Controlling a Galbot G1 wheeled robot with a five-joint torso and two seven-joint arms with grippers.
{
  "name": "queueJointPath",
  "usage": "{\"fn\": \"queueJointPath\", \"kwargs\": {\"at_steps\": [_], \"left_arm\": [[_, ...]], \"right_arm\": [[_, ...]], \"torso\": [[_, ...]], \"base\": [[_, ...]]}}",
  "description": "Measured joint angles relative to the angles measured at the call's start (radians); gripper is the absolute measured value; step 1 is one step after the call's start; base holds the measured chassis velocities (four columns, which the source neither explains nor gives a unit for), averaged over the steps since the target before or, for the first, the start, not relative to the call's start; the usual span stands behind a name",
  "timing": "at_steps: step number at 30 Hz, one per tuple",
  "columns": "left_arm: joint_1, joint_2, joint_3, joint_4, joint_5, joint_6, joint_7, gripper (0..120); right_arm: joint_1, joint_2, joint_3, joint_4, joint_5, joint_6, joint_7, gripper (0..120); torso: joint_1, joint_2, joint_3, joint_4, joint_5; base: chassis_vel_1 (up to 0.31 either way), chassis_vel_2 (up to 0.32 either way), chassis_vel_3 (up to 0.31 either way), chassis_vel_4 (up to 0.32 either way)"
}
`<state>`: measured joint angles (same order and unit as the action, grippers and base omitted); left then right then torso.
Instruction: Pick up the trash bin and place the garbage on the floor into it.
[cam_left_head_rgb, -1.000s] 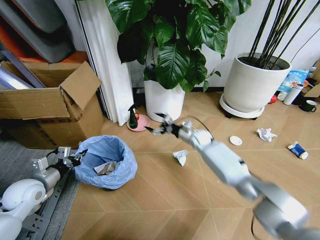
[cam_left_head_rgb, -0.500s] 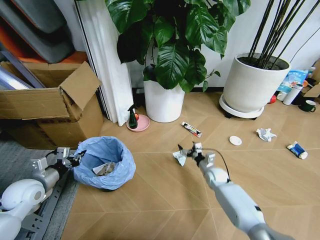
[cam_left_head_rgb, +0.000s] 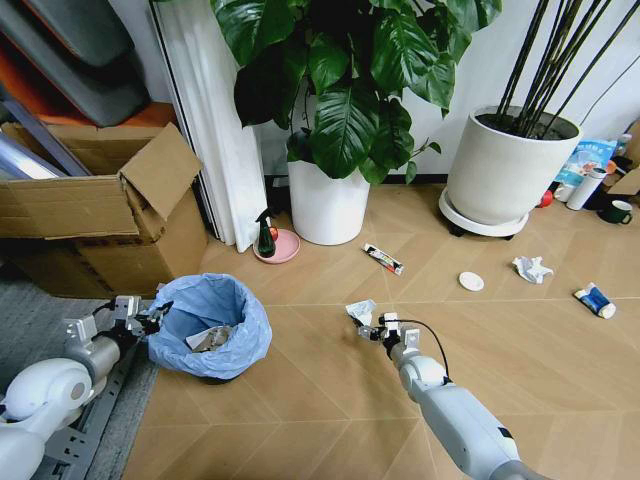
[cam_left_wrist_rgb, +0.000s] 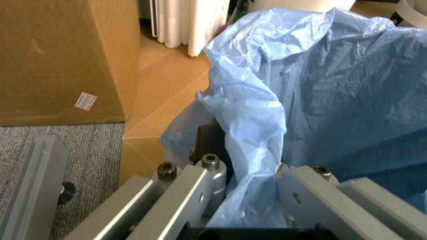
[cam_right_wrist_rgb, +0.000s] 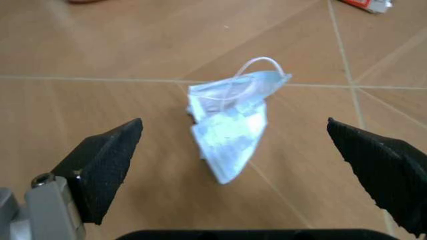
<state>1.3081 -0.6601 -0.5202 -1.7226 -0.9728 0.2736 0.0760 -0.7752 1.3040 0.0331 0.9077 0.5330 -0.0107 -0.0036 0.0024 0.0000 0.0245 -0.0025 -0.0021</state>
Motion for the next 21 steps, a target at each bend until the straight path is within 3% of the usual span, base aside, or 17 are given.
{"fn": "queueJointPath", "kwargs": {"at_steps": [8, 21], "left_arm": [[0.000, 0.003, 0.001, 0.000, -0.002, 0.000, 0.000, 0], [-0.003, 0.007, 0.004, 0.005, -0.003, 0.001, 0.002, 0]], "right_arm": [[0.077, 0.023, -0.037, -0.098, -0.006, -0.037, 0.056, 100], [0.138, 0.069, -0.014, -0.268, -0.068, 0.033, 0.013, 100]], "torso": [[0.000, 0.000, 0.000, 0.0001, 0.0001], [0.000, 0.000, 0.000, 0.0000, 0.0001]], "base": [[0.000, 0.000, 0.000, 0.000], [0.000, 0.000, 0.000, 0.000]]}}
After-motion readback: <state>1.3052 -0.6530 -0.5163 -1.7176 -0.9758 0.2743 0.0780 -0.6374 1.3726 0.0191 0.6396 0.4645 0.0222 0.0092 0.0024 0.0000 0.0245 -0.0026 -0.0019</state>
